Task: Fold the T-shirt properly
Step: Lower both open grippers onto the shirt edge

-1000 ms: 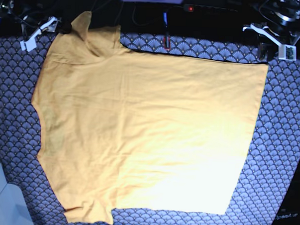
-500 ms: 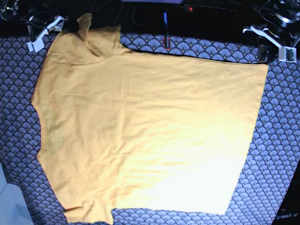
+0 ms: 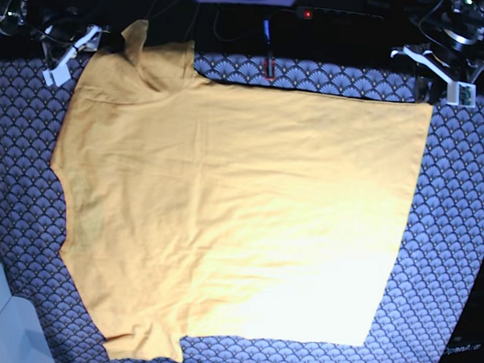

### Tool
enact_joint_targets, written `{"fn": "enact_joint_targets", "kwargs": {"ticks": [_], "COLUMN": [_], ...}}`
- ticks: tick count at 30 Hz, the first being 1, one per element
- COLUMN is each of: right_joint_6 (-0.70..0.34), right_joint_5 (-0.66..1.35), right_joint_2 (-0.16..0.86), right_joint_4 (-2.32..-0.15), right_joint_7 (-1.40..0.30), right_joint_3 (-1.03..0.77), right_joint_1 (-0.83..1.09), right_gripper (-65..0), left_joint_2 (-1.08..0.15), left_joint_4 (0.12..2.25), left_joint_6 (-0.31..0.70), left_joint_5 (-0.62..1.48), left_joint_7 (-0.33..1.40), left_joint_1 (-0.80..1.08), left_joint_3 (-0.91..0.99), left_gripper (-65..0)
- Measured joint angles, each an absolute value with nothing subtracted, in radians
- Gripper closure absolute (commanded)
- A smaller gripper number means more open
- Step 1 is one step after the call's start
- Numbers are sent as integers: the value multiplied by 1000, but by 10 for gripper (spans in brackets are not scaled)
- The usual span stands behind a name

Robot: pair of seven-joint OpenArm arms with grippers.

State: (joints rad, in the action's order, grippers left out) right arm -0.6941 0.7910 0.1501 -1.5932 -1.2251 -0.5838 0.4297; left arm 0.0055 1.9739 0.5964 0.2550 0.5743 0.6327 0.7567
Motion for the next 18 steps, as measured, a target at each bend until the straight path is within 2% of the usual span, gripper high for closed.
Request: {"fn": "enact_joint_targets", "kwargs": {"ticks": [8, 15, 18], "right_joint_6": [-694, -695, -695], "right_joint_5": [784, 785, 789], "right_joint_2": [149, 160, 160], "right_joint_4": [-1594, -1594, -1594], "right_joint_7": [-1237, -1237, -1237], "right_joint_3": [-576, -576, -584], "right_joint_1": [419, 418, 418], "right_gripper": [-114, -48, 0], "left_joint_2": [6, 6, 6], "left_joint_4": [1974, 1974, 1974], "left_joint_6": [596, 596, 596], "left_joint_5": [255, 255, 255], "left_joint_7": [573, 573, 573], "left_joint_1": [630, 630, 628], "left_joint_3": [757, 757, 757], "left_gripper": [-152, -152, -152]}}
